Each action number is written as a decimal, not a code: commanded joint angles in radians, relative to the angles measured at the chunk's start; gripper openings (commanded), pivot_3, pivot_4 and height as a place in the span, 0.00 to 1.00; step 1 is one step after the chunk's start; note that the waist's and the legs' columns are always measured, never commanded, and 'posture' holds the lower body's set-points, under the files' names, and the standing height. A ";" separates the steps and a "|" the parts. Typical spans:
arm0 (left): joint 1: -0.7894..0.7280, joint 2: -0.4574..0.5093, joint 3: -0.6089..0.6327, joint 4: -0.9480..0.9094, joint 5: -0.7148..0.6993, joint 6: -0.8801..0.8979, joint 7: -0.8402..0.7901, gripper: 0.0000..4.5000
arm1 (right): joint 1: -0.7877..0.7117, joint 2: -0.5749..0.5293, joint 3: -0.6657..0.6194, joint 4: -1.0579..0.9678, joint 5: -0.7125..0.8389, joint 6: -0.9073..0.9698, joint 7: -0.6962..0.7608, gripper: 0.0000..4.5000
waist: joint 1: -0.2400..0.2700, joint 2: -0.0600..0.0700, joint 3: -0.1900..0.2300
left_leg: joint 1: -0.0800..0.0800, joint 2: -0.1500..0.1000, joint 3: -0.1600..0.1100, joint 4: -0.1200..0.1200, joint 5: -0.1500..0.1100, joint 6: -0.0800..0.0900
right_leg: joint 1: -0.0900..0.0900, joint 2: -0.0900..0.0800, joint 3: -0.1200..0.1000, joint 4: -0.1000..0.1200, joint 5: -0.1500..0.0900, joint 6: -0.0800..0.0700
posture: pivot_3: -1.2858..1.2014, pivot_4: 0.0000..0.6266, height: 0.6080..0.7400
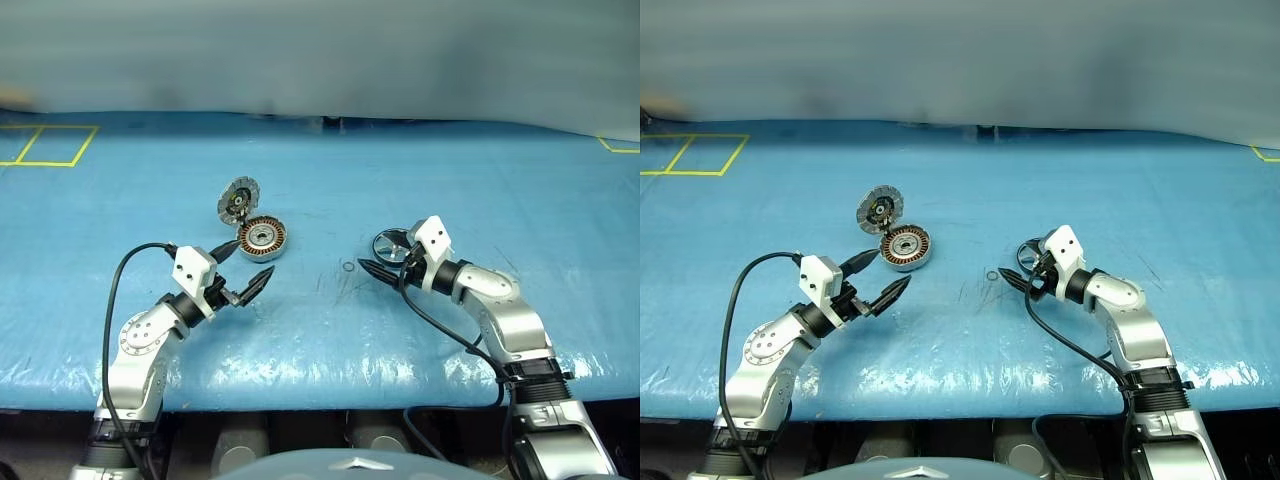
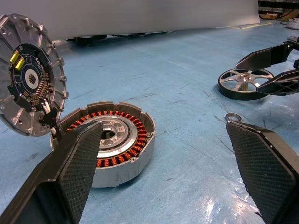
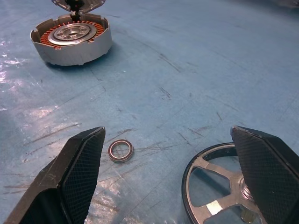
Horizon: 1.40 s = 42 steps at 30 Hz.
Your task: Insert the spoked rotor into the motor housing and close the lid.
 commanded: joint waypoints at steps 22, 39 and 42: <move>-0.021 0.014 0.009 -0.012 0.003 -0.010 -0.015 1.00 | -0.010 -0.003 -0.006 -0.032 -0.006 -0.024 -0.010 1.00 | 0.000 0.000 0.000 | 0.000 0.000 0.000 0.000 0.000 0.000 | 0.000 0.000 0.000 0.000 0.000 0.000 | 0.52 0.24 1.00; -0.203 0.264 -0.092 -0.040 0.164 0.057 -0.151 1.00 | -0.019 0.009 0.003 -0.023 -0.009 -0.030 -0.011 1.00 | 0.002 -0.001 0.001 | 0.000 0.000 -0.001 0.000 0.000 0.000 | 0.000 0.001 0.000 0.000 -0.001 -0.001 | 0.52 0.24 1.00; -0.353 0.368 -0.175 -0.020 0.236 0.072 -0.268 1.00 | -0.034 0.005 0.009 -0.011 -0.010 -0.032 -0.004 1.00 | 0.001 -0.002 0.002 | -0.001 0.000 0.000 0.001 0.000 0.000 | 0.000 0.000 0.000 0.000 -0.001 -0.002 | 0.52 0.24 1.00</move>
